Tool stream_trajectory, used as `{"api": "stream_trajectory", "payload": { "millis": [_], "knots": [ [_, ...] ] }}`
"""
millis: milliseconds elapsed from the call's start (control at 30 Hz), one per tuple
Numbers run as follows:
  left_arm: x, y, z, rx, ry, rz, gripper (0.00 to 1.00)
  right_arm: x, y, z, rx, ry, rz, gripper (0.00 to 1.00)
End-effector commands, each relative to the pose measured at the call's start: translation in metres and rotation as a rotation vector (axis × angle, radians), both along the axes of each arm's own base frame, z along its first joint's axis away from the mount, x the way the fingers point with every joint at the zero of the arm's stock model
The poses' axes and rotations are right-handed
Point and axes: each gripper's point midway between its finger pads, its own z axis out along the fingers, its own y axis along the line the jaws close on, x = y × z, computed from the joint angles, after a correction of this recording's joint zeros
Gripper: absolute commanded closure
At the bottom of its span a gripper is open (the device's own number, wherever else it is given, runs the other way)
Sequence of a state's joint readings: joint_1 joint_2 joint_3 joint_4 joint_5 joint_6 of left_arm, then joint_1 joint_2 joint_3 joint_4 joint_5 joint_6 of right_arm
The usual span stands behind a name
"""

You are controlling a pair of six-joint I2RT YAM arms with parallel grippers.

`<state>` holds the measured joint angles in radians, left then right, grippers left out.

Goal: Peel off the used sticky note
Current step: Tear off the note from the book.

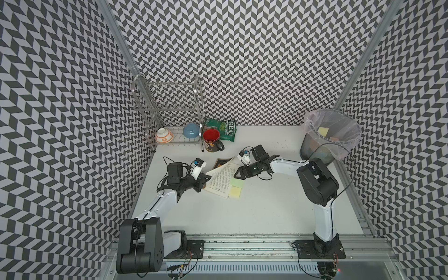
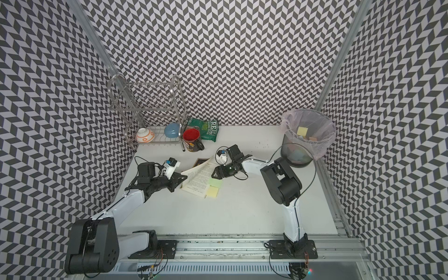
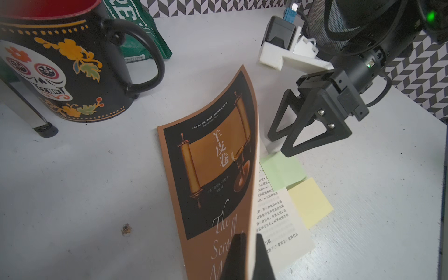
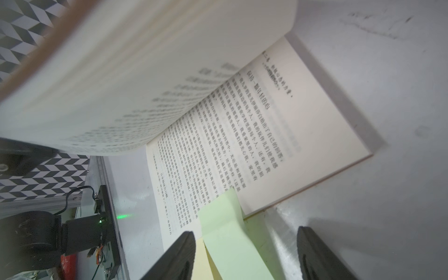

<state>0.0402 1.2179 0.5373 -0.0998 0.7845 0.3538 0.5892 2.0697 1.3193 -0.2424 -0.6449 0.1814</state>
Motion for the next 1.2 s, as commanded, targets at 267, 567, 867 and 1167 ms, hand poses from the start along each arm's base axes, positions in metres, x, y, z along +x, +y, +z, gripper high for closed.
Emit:
{"api": "stream_trajectory", "payload": {
  "millis": [267,567,867,1167],
  "knots": [
    [0.004,0.004,0.001,-0.005,0.021,0.020,1.00,-0.038,-0.001,-0.031,-0.055,0.071,0.092,0.40],
    [0.004,0.004,0.002,-0.003,0.015,0.023,1.00,-0.044,-0.001,-0.023,-0.004,0.090,0.054,0.56],
    [0.004,0.005,0.003,-0.001,0.012,0.024,1.00,-0.037,-0.008,-0.011,0.047,0.107,-0.036,0.71],
    [0.005,0.006,0.001,0.006,0.015,0.034,1.00,-0.029,-0.014,-0.008,0.026,0.076,-0.078,0.86]
  ]
}}
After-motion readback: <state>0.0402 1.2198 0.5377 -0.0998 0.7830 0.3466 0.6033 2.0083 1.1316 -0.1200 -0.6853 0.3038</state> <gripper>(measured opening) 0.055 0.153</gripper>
